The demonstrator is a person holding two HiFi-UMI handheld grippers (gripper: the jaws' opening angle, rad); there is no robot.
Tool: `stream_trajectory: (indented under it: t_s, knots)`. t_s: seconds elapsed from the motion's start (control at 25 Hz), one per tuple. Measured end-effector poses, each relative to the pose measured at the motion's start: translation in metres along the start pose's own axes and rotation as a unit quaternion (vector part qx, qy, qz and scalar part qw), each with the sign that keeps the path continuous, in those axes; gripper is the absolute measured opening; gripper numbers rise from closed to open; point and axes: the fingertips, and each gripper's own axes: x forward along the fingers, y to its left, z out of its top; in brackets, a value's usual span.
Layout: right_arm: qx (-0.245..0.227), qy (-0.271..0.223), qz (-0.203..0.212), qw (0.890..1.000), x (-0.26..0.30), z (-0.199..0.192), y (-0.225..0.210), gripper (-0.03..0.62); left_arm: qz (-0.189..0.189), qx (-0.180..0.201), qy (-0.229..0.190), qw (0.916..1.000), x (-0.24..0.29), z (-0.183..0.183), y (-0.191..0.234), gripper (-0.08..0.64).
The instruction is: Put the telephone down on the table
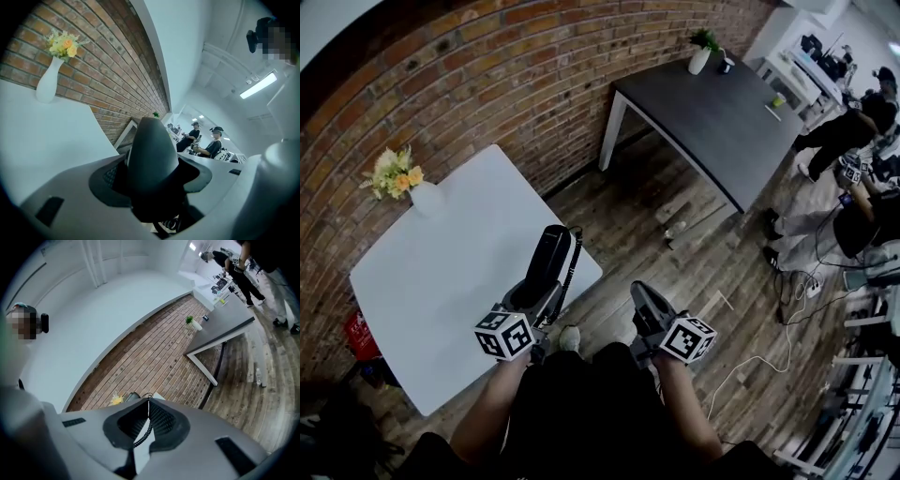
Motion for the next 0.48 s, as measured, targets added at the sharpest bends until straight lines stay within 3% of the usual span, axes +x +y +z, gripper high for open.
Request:
stream_trajectory:
  t_s: [0.32, 0.48]
  knots:
    - [-0.004, 0.016, 0.021, 1.000, 0.043, 0.025, -0.006, 0.021, 0.010, -0.012, -0.002, 0.9999, 0.020, 0.017, 0.014, 0.278]
    - [-0.006, 0.051, 0.045, 0.998, 0.070, 0.038, -0.015, 0.021, 0.037, -0.019, -0.016, 0.9990, 0.032, 0.024, 0.019, 0.278]
